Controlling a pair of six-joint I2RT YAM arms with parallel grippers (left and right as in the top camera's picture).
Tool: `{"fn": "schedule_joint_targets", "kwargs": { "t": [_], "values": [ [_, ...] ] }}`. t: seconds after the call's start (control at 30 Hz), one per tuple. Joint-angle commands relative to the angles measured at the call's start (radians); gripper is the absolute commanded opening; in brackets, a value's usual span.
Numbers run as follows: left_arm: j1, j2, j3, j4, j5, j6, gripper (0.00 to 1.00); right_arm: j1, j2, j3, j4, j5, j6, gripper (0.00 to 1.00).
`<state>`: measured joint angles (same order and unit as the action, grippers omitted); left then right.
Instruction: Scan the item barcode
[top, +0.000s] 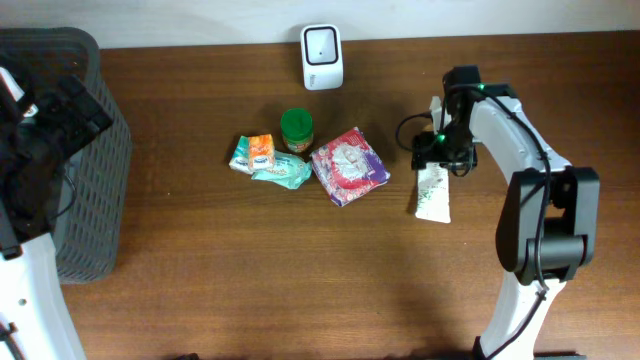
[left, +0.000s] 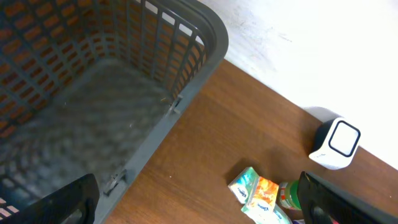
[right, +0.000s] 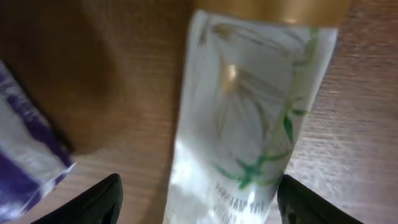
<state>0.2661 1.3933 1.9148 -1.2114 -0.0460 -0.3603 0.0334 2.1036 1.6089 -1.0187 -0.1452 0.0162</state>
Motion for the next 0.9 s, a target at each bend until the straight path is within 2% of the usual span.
{"fn": "schedule_joint_targets", "kwargs": {
  "t": [0.0,0.1,0.17,0.23,0.33,0.43,0.57,0.63,0.77,0.87],
  "values": [
    [0.006,-0.001,0.001,0.002,-0.011,-0.006,0.99,-0.003,0.014,-0.076,0.051,-0.009,-0.012,0.71],
    [0.006,-0.001,0.001,0.002,-0.011,-0.006,0.99,-0.001,0.014,-0.085,0.055,-0.033,-0.008,0.26],
    [0.006,-0.001,0.001,0.002,-0.011,-0.006,0.99,-0.001,0.014,-0.085,0.066,-0.092,-0.008,0.04],
    [0.006,-0.001,0.001,0.002,-0.011,-0.006,0.99,-0.001,0.014,-0.046,0.077,-0.110,0.066,0.04],
    [0.006,-0.001,0.001,0.002,-0.011,-0.006,0.99,0.000,0.014,0.143,0.093,-0.215,0.071,0.04],
    [0.006,-0.001,0.001,0.002,-0.011,-0.006,0.99,0.020,0.014,0.296,0.318,-0.289,0.132,0.04],
    [0.006,-0.001,0.001,0.002,-0.011,-0.006,0.99,0.087,0.025,0.299,0.699,-0.274,0.178,0.04],
    [0.006,-0.001,0.001,0.002,-0.011,-0.006,0.99,0.135,0.041,0.299,0.830,-0.192,0.299,0.04],
    [0.006,-0.001,0.001,0.002,-0.011,-0.006,0.99,0.233,0.114,0.299,1.015,-0.102,0.407,0.04],
    [0.006,-0.001,0.001,0.002,-0.011,-0.006,0.99,0.275,0.182,0.299,1.080,-0.023,0.533,0.04]
  ]
}}
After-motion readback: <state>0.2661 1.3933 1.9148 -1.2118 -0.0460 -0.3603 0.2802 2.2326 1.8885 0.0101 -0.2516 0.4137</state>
